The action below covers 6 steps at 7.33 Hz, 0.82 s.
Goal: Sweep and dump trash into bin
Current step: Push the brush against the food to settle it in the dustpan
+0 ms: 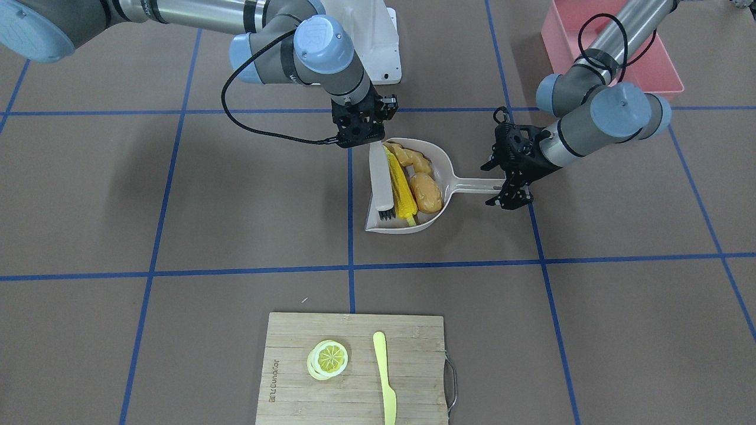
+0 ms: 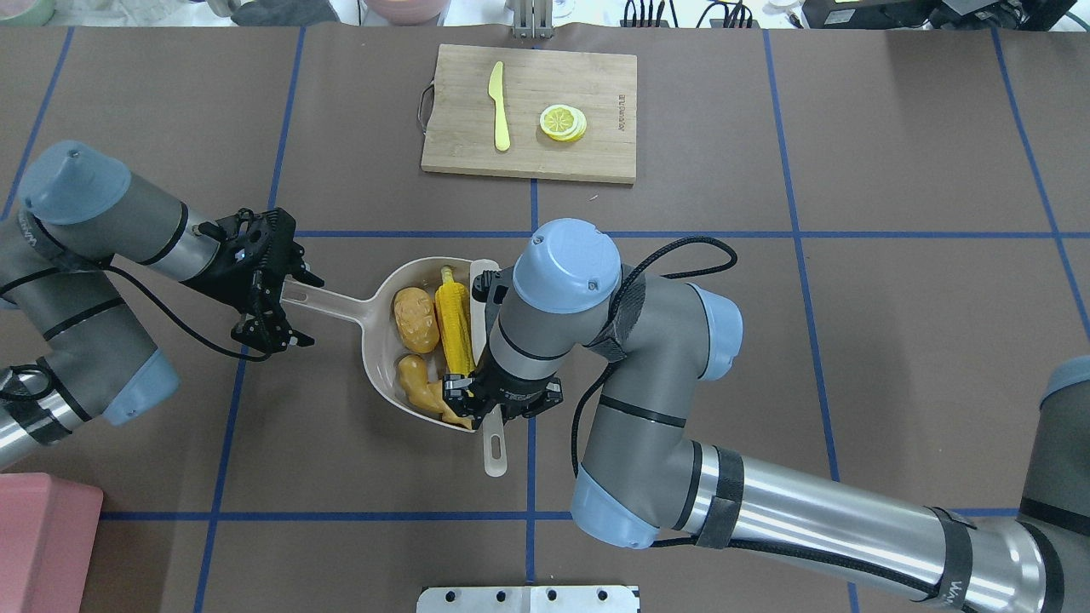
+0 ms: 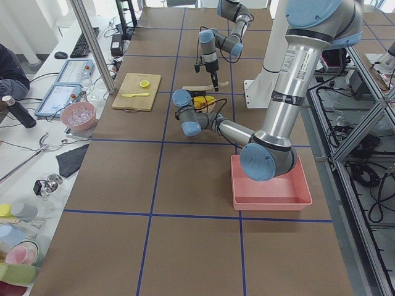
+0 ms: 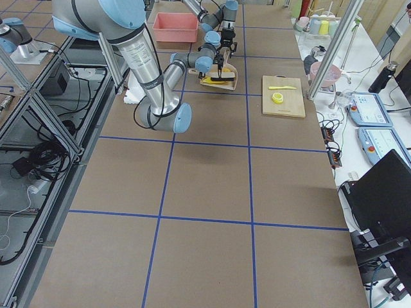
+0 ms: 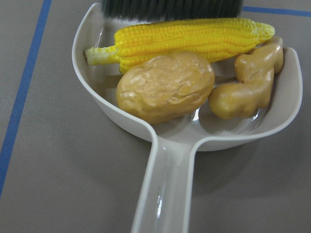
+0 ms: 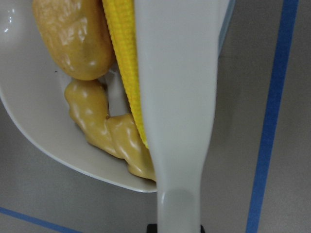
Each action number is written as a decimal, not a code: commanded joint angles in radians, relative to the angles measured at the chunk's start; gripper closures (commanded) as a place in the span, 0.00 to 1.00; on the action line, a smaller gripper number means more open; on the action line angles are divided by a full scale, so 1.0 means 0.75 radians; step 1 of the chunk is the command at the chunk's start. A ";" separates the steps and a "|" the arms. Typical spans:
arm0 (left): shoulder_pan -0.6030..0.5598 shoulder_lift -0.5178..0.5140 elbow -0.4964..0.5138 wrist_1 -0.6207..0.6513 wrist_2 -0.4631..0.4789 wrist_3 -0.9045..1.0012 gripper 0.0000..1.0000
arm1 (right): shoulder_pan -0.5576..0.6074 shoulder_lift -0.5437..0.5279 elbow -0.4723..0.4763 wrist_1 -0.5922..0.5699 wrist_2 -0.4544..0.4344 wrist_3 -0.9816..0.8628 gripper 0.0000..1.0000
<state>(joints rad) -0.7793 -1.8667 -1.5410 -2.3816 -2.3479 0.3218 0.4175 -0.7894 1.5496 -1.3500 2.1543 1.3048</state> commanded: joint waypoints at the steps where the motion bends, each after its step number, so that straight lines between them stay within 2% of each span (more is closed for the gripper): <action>1: 0.000 0.002 -0.003 -0.013 -0.001 -0.002 0.16 | -0.006 0.009 -0.023 -0.004 -0.001 0.001 1.00; 6: 0.002 0.002 -0.003 -0.017 -0.001 0.000 0.24 | -0.009 0.011 -0.023 -0.081 0.014 -0.001 1.00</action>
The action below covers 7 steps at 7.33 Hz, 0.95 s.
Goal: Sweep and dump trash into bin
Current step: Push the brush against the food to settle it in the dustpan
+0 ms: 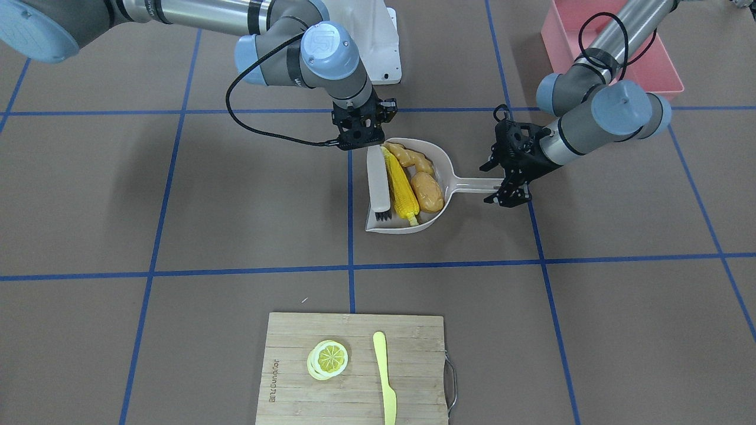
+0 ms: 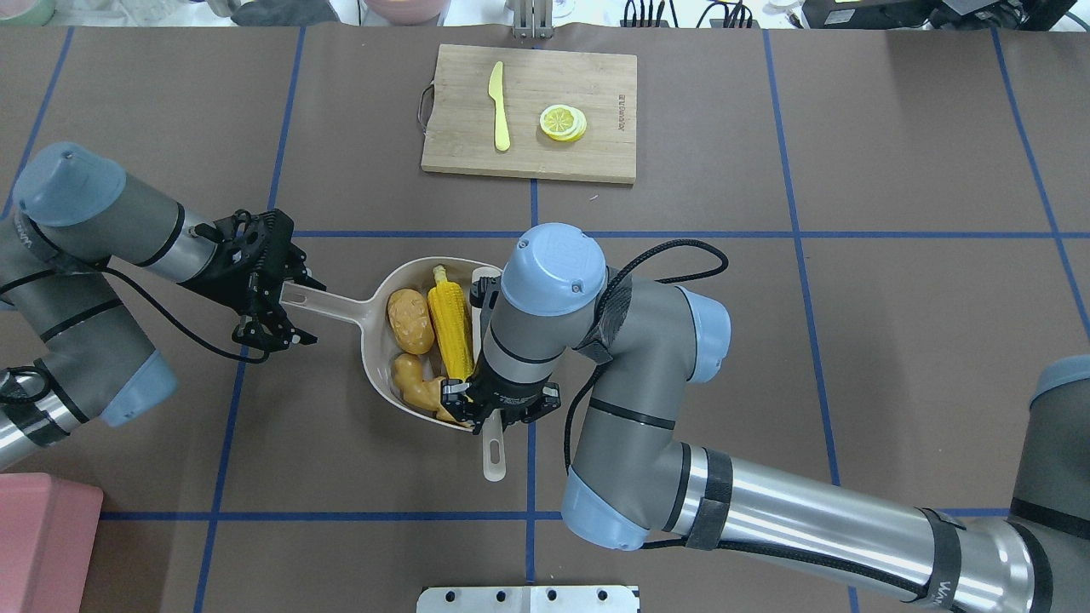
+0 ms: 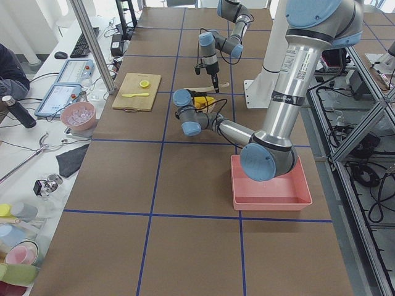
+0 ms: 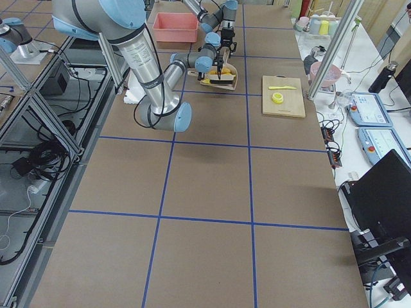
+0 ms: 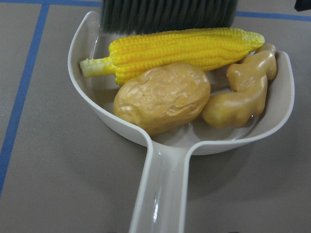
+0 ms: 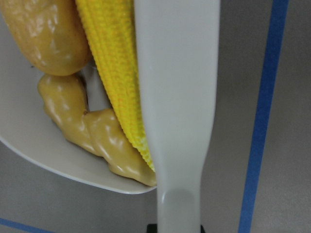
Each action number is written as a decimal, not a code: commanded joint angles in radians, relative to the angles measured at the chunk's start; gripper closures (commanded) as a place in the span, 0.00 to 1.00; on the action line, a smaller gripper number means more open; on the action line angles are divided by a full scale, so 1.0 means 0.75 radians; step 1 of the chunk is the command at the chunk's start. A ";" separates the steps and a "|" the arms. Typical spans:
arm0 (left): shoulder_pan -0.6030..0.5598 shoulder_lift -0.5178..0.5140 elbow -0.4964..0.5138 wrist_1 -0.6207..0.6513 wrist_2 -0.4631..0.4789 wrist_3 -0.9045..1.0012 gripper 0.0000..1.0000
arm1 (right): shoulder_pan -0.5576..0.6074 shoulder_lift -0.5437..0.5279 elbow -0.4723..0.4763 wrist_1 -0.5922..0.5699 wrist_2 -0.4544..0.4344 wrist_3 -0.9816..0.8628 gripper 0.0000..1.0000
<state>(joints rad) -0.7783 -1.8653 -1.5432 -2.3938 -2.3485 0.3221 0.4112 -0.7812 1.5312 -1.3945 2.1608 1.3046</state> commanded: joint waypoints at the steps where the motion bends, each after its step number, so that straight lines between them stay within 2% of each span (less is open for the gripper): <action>1: 0.001 0.000 0.000 -0.001 0.000 0.000 0.26 | -0.002 -0.001 0.002 -0.022 0.007 0.001 1.00; 2: 0.001 0.000 0.000 -0.001 0.000 0.000 0.31 | 0.000 -0.004 0.008 -0.032 0.009 0.001 1.00; 3: 0.001 0.000 -0.002 -0.015 0.000 0.000 0.43 | 0.000 -0.006 0.016 -0.063 0.011 -0.009 1.00; 4: 0.001 0.000 -0.002 -0.019 0.000 0.000 0.50 | 0.002 -0.004 0.024 -0.063 0.021 -0.009 1.00; 7: 0.001 -0.002 -0.006 -0.021 0.000 0.000 0.61 | 0.002 -0.038 0.075 -0.118 0.029 -0.015 1.00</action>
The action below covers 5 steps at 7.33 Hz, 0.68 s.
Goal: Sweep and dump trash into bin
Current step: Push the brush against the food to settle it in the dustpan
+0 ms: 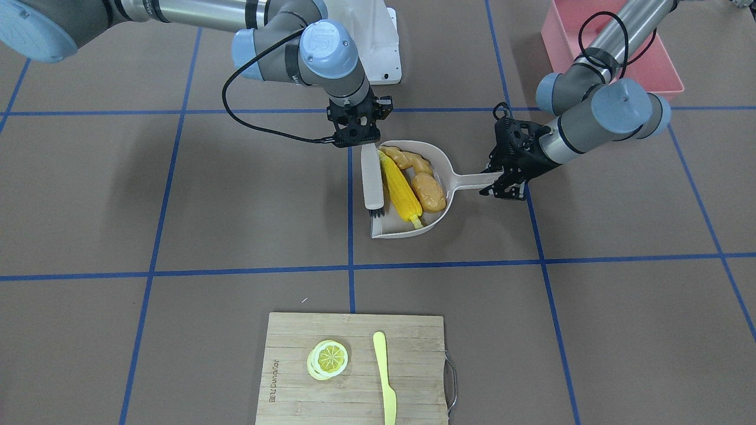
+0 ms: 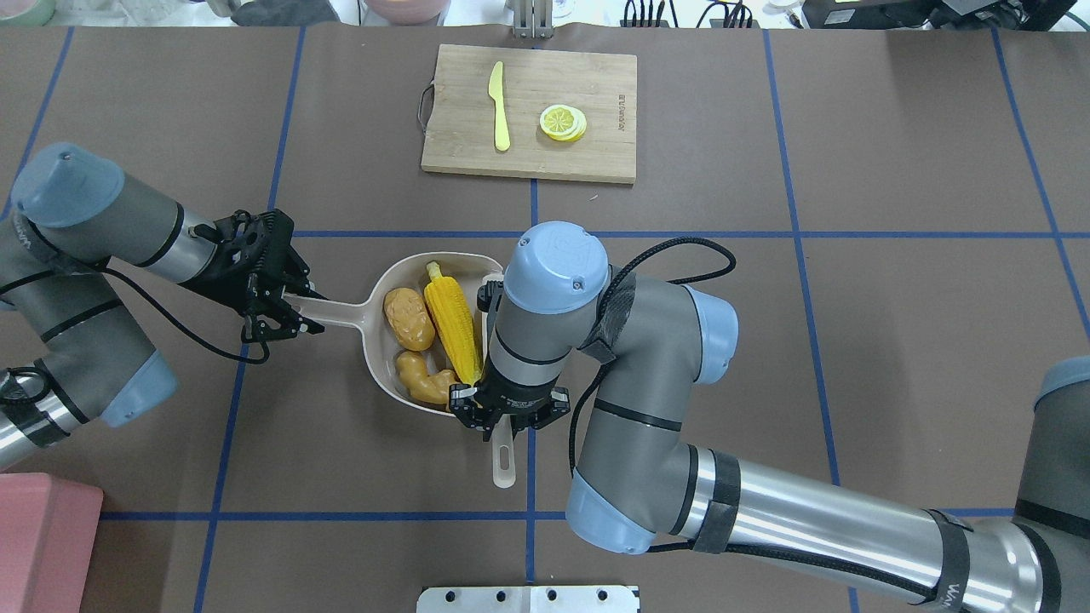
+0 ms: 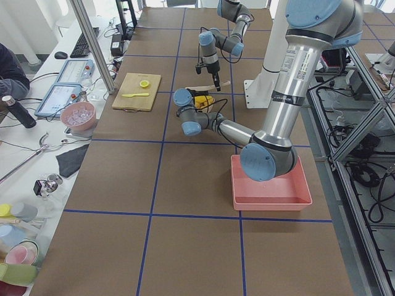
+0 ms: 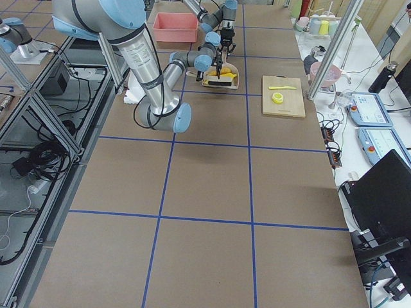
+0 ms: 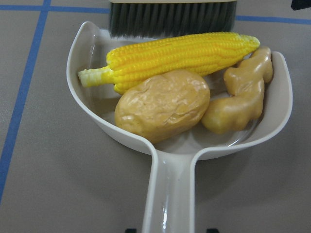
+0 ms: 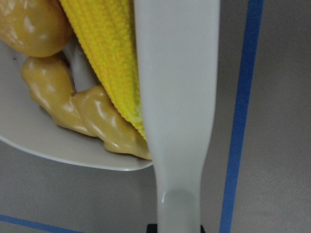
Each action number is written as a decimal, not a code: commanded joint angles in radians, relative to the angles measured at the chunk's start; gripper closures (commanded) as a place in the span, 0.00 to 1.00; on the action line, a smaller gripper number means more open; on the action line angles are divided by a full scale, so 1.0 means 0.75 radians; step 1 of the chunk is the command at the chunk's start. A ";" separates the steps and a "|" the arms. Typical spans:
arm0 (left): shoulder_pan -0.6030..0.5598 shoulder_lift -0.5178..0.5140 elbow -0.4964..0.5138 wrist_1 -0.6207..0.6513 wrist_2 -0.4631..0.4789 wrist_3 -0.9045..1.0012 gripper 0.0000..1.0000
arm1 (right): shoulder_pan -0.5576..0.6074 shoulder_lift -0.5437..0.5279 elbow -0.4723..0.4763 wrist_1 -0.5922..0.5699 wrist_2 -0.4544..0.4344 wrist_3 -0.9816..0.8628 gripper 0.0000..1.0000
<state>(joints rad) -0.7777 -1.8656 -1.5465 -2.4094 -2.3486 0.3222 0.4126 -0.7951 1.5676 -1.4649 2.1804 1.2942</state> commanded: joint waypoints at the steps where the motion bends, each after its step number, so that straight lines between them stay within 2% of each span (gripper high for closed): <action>1: 0.000 0.000 -0.002 -0.001 0.000 0.000 0.65 | 0.000 -0.048 0.061 -0.041 0.003 -0.001 1.00; 4: 0.000 0.000 -0.004 -0.015 0.000 0.000 0.80 | 0.000 -0.087 0.111 -0.082 0.005 -0.006 1.00; 5: 0.000 0.000 -0.004 -0.017 0.000 0.000 0.89 | 0.000 -0.093 0.127 -0.114 0.005 -0.022 1.00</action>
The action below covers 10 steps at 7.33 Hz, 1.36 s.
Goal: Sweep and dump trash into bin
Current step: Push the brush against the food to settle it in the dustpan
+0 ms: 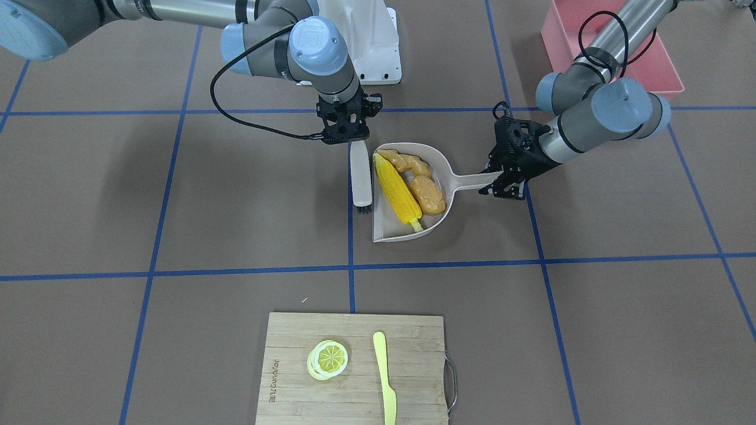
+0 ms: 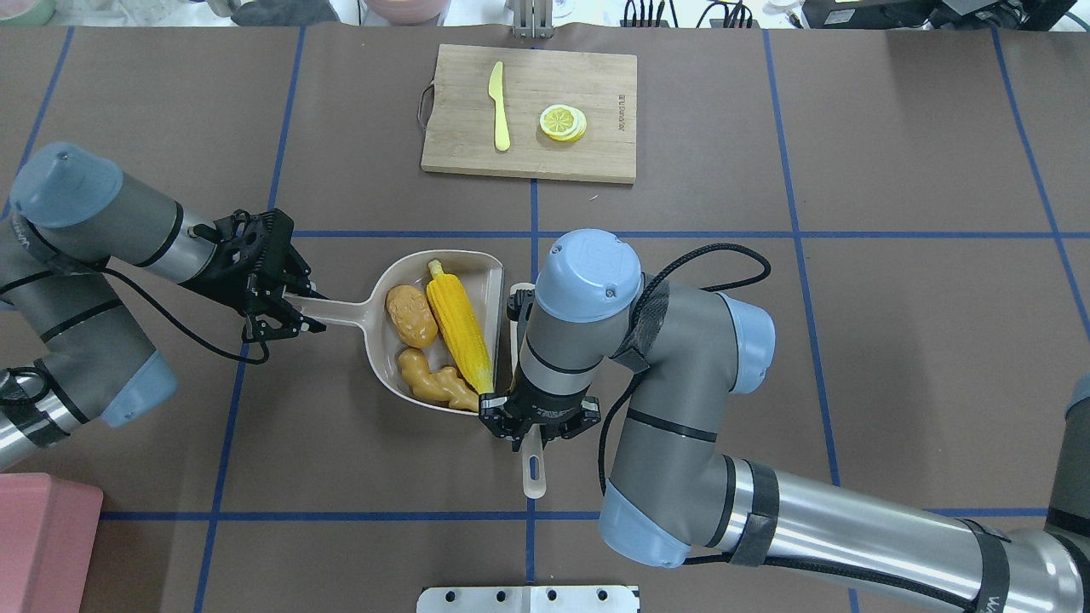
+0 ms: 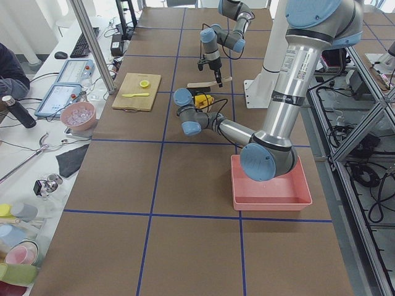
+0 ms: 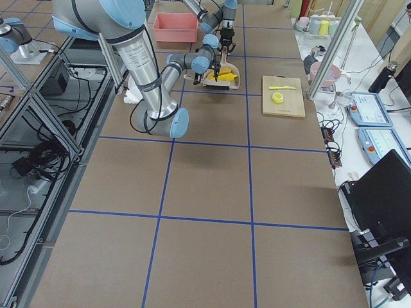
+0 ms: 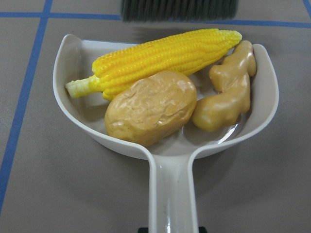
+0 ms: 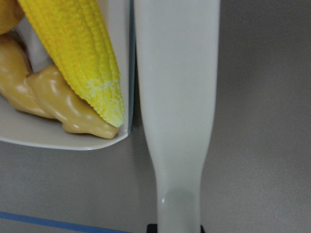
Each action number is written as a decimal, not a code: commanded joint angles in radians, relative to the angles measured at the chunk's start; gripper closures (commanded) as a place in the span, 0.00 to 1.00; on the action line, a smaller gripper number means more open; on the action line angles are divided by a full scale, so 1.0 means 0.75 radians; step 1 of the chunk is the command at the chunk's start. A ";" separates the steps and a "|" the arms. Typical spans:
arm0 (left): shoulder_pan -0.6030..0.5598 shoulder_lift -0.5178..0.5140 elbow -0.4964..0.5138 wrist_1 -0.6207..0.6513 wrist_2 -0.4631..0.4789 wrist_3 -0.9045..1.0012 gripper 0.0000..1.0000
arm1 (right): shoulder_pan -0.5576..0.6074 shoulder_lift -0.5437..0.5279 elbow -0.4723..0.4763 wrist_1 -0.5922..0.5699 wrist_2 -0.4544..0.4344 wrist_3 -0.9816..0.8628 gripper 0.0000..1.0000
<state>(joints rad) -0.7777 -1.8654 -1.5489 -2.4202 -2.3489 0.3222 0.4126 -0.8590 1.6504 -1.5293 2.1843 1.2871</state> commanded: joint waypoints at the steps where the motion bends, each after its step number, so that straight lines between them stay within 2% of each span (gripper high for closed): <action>1: 0.000 0.000 -0.001 -0.017 0.000 0.000 1.00 | 0.000 -0.020 0.041 -0.049 0.000 -0.018 1.00; 5: 0.000 0.010 -0.003 -0.090 0.000 -0.002 1.00 | 0.000 -0.037 0.074 -0.068 -0.006 -0.041 1.00; 8: 0.000 0.012 -0.003 -0.207 -0.014 -0.108 1.00 | 0.000 -0.043 0.074 -0.074 -0.004 -0.041 1.00; 10: -0.004 0.020 -0.005 -0.297 -0.061 -0.186 1.00 | 0.004 -0.110 0.151 -0.084 -0.002 -0.041 1.00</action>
<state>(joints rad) -0.7792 -1.8541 -1.5518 -2.5970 -2.3798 0.2222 0.4137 -0.9085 1.7247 -1.5862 2.1814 1.2565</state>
